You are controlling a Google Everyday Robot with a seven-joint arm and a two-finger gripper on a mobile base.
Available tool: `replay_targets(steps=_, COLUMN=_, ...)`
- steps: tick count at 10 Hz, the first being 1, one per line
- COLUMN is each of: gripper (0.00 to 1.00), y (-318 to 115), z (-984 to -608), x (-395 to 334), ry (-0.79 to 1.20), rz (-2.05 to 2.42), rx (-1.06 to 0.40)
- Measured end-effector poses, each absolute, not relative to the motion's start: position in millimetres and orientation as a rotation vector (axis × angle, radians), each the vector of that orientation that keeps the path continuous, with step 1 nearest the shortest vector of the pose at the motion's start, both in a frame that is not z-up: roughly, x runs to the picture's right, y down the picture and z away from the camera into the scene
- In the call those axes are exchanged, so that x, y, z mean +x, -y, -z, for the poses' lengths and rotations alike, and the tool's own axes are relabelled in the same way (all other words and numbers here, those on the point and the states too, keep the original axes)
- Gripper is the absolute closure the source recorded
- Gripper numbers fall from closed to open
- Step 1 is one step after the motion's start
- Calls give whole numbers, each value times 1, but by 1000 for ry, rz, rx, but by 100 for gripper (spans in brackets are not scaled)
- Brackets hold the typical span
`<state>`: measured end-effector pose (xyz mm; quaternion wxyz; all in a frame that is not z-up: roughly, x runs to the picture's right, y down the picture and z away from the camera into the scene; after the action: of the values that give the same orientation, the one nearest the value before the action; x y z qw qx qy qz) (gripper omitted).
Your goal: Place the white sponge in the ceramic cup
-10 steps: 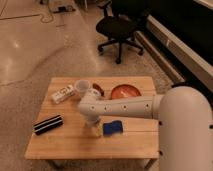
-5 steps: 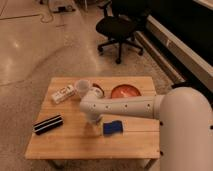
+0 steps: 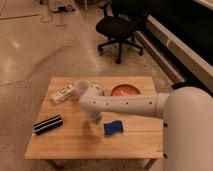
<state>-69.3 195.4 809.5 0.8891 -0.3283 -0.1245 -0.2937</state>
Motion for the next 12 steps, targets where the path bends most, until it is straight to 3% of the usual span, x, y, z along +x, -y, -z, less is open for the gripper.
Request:
replay_targets(steps=3, gripper=20, y=-192, z=-791, x=-66, ry=258, rz=584, rx=-700)
replay_targets(steps=12, gripper=20, y=-219, z=-807, x=18, ry=266, rz=479, rx=-675)
